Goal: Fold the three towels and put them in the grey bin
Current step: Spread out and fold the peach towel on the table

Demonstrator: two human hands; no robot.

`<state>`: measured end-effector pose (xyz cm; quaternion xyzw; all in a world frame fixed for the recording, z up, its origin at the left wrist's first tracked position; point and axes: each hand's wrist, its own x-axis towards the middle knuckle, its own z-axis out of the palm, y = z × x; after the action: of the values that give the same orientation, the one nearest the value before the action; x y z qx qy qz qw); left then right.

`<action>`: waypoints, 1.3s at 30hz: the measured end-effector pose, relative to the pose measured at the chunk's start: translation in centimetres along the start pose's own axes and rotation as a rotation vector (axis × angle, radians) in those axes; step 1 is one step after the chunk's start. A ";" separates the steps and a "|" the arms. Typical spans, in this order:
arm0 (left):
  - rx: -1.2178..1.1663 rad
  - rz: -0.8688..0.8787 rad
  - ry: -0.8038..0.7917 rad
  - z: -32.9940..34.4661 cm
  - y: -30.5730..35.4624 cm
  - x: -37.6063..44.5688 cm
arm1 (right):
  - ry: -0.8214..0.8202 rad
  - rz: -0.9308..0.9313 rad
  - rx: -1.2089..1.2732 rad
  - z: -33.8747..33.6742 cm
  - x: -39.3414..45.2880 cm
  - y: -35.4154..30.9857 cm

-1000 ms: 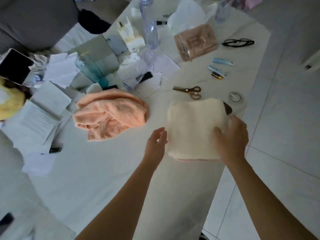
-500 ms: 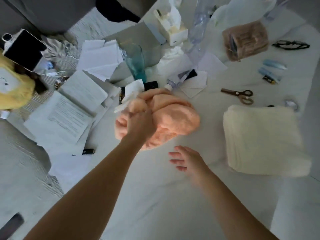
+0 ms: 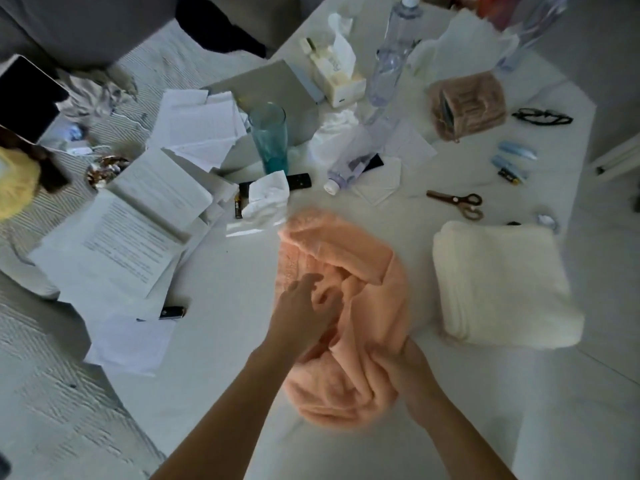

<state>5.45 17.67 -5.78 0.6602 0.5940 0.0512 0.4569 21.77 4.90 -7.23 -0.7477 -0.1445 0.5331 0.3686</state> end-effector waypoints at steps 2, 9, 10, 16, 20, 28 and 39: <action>0.047 0.031 -0.204 0.7 0.7 1.5 | -0.049 -0.049 -0.053 -0.3 -0.5 0.0; 0.168 0.119 -0.476 5.1 -0.2 -3.8 | 0.263 -0.119 -0.239 -1.1 -1.5 -0.8; 0.243 0.149 -0.391 6.0 -0.5 -5.4 | 0.253 -0.157 -0.320 -1.1 -1.6 -0.8; 0.373 0.399 -0.316 11.4 -0.7 -14.2 | 0.060 -0.244 -0.905 -0.2 -1.6 -0.4; 0.095 0.041 -0.224 10.9 -0.1 -15.3 | 0.080 -0.229 -0.578 -2.1 -1.0 0.7; -0.749 -0.446 -0.101 10.7 0.0 -10.3 | -0.349 0.211 0.564 -8.3 -2.1 2.1; -1.200 -0.463 -0.189 11.4 -2.4 -14.7 | 0.005 0.102 0.001 -10.6 -1.8 5.5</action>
<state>6.37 -1.04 -7.01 0.1467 0.5463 0.2161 0.7958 29.74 -4.15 -8.16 -0.7553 -0.1049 0.5495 0.3415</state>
